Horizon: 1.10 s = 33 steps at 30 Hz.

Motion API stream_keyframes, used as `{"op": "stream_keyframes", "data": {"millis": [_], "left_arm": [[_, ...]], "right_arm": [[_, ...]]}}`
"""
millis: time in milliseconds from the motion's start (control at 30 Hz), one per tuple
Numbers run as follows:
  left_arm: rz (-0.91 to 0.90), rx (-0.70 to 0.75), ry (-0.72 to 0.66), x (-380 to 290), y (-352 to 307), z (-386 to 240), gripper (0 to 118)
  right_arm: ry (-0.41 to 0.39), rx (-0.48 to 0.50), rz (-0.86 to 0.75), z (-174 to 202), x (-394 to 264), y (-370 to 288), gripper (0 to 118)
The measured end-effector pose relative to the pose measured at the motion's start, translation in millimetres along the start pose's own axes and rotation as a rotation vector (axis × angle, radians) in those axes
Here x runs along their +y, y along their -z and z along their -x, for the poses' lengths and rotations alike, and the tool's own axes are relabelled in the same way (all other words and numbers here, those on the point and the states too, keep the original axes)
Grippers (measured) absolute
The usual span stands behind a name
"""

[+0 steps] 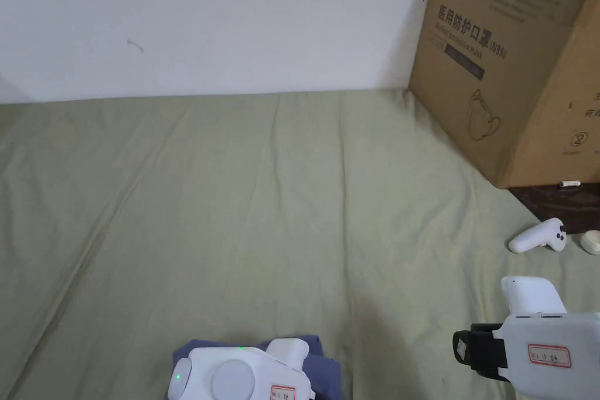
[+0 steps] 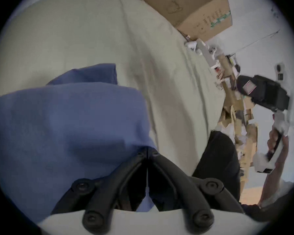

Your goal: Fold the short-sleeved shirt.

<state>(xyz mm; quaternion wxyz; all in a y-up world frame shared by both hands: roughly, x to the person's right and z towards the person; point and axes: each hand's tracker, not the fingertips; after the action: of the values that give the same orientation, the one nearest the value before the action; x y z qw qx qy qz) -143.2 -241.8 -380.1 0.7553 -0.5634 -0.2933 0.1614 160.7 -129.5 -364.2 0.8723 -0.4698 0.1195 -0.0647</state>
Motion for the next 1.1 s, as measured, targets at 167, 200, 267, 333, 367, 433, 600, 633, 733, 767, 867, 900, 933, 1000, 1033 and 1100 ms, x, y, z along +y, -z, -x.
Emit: {"op": "stream_keyframes", "data": {"millis": [167, 200, 267, 333, 367, 433, 600, 633, 733, 767, 867, 900, 933, 1000, 1033, 1100], "left_arm": [[-0.254, -0.091, -0.032, -8, -73, 14, 3], [-0.307, -0.061, -0.022, -12, -93, 20, 3], [-0.389, 0.011, -0.026, -19, -127, 36, 3], [-0.426, 0.074, -0.054, -30, -153, 55, 3], [-0.433, 0.099, -0.079, -35, -162, 65, 3], [-0.444, 0.13, -0.128, -47, -174, 84, 3], [-0.429, 0.061, -0.269, -73, -172, 130, 3], [-0.422, 0.033, -0.294, -76, -169, 137, 3], [-0.401, -0.059, -0.351, -81, -160, 158, 3], [-0.394, -0.102, -0.36, -81, -155, 160, 3], [-0.389, -0.147, -0.337, -78, -143, 172, 25], [-0.38, -0.149, -0.331, -75, -139, 178, 53], [-0.366, -0.169, -0.331, -72, -133, 183, 96], [-0.315, -0.229, -0.357, -66, -115, 194, 118], [-0.312, -0.276, -0.365, -64, -106, 198, 118], [-0.324, -0.403, -0.389, -58, -86, 204, 118]], "right_arm": [[-0.03, 0.037, -0.016, 9, 2, -7, 0], [-0.04, 0.053, -0.013, 12, 1, -6, 0], [-0.058, 0.135, 0.024, 20, -2, 2, 0], [-0.06, 0.21, 0.08, 34, -9, 20, 0], [-0.077, 0.246, 0.113, 44, -13, 32, 0], [-0.113, 0.318, 0.18, 63, -24, 57, 0], [-0.109, 0.444, 0.374, 93, -48, 122, 0], [-0.102, 0.438, 0.413, 93, -52, 130, 0], [-0.09, 0.431, 0.427, 80, -55, 136, 0], [-0.067, 0.452, 0.427, 75, -53, 134, 0], [-0.098, 0.394, 0.45, 65, -54, 134, 0], [-0.091, 0.402, 0.451, 62, -54, 134, 0], [-0.07, 0.41, 0.454, 61, -55, 134, 0], [-0.048, 0.404, 0.455, 63, -55, 135, 0], [-0.053, 0.399, 0.454, 66, -57, 136, 0], [-0.079, 0.385, 0.448, 69, -58, 136, 0]]}}
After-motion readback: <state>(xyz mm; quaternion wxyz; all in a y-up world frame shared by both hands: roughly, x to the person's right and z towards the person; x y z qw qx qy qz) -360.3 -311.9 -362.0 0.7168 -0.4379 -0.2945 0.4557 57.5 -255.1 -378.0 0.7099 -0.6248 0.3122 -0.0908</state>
